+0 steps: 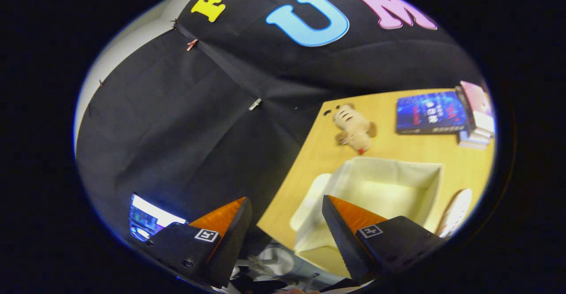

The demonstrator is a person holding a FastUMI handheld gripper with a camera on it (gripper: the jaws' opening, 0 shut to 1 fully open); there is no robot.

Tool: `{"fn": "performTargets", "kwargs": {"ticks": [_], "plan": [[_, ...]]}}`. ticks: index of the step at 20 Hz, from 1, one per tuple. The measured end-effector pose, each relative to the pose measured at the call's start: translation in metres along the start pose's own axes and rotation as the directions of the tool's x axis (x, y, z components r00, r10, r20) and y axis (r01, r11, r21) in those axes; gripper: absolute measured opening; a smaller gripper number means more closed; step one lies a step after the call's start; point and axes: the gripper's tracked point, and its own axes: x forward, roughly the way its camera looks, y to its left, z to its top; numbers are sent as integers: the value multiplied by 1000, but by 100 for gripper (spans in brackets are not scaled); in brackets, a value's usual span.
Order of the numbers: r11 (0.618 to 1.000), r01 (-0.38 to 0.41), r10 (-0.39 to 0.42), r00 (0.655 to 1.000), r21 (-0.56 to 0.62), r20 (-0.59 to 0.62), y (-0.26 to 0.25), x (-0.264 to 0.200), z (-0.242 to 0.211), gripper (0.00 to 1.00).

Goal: Open the storage box then place both shoes into the box .Put the left shoe in first, then the right shoe, with the right side of both shoes facing outward in a uniform manner.

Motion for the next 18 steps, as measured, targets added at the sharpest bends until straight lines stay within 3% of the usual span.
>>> {"fn": "performTargets", "kwargs": {"ticks": [3,9,18], "plan": [[985,152,-147,987,-85,57,-62,-41,5,98],[919,377,-372,926,-116,67,-174,-106,-23,98],[824,547,-563,817,-147,-121,-322,-140,-125,99]]}}
